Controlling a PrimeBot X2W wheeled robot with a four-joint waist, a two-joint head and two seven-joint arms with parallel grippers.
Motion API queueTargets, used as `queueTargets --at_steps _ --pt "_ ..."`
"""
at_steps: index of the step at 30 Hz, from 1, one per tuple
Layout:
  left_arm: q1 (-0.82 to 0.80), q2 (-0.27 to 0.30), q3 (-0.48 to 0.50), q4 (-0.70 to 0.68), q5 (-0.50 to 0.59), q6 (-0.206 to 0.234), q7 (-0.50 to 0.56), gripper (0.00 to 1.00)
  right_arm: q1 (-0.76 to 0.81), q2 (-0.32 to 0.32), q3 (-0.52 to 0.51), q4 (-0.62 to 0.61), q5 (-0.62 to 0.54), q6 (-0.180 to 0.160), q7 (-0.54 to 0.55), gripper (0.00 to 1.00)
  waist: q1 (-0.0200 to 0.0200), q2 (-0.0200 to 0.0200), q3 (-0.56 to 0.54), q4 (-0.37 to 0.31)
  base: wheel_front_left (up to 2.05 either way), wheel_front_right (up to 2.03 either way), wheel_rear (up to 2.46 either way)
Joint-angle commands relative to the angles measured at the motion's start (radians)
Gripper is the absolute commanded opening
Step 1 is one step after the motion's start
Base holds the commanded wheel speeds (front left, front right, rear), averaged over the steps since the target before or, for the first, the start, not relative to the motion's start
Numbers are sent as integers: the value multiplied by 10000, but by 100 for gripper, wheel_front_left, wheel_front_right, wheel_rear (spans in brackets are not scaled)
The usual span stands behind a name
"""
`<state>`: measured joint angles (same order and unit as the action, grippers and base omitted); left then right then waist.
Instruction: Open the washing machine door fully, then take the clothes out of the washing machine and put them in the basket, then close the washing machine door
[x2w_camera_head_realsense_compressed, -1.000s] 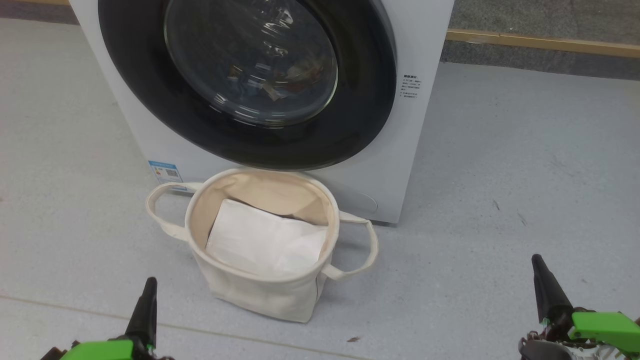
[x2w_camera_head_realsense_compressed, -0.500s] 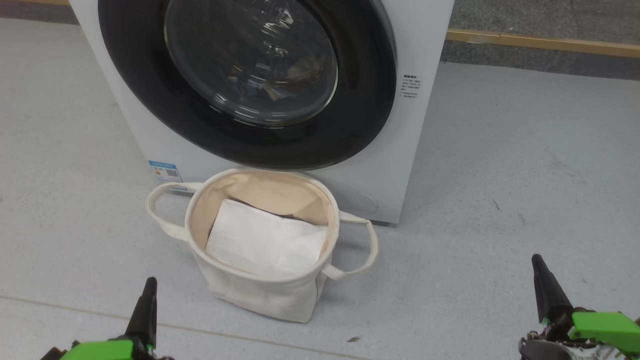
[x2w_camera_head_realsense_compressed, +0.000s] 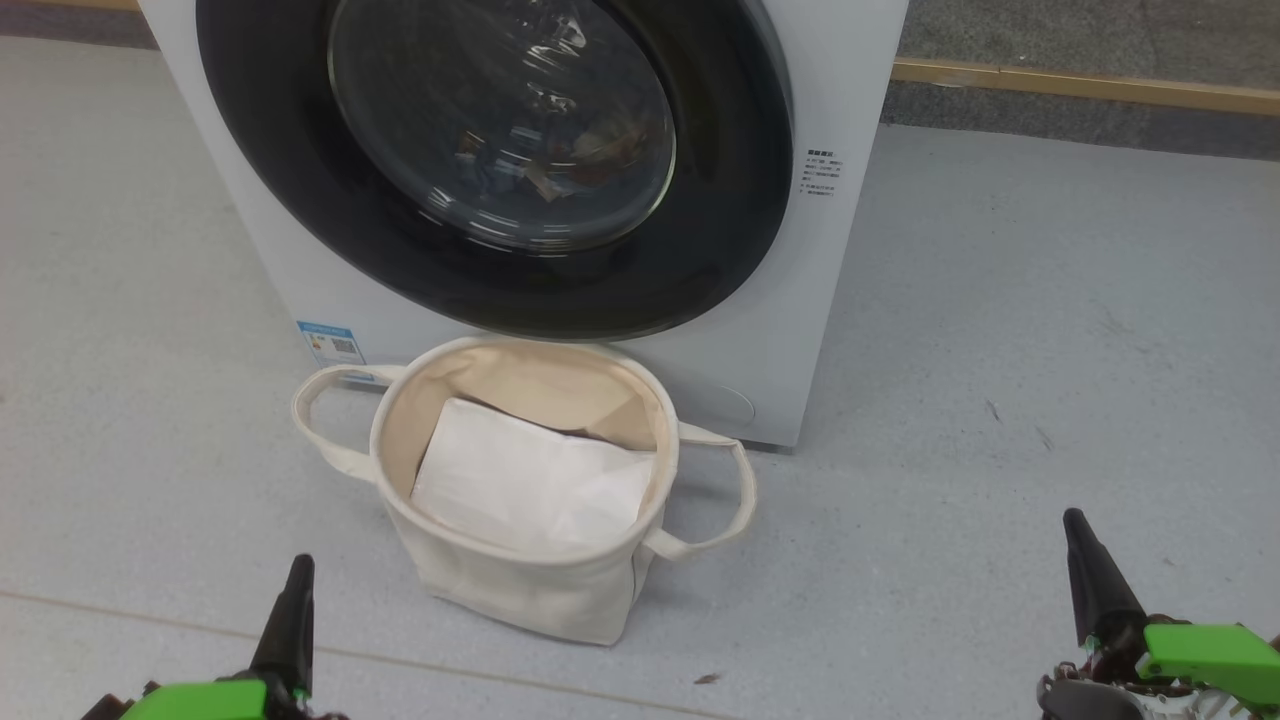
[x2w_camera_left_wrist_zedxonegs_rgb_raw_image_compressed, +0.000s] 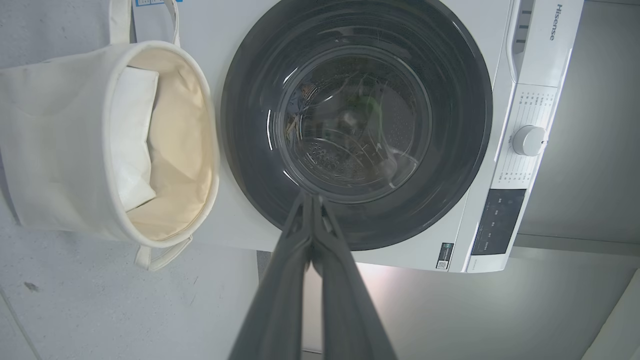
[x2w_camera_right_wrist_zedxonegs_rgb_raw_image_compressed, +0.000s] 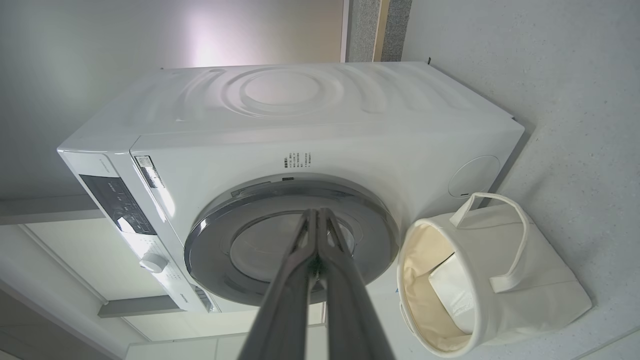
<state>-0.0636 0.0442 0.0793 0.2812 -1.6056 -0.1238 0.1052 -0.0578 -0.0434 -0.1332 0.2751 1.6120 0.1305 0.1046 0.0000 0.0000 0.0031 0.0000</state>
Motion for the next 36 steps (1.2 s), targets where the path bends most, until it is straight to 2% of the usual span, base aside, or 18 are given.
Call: queueTargets --at_steps 1,36 --pt "-443 60 341 -364 -34 -69 77 0 -501 -68 198 -303 -30 2 83 0 0 0 0 0 0 0 0" --pt "-443 60 341 -364 -34 -69 77 0 -501 -68 198 -303 -30 2 83 0 0 0 0 0 0 0 0"
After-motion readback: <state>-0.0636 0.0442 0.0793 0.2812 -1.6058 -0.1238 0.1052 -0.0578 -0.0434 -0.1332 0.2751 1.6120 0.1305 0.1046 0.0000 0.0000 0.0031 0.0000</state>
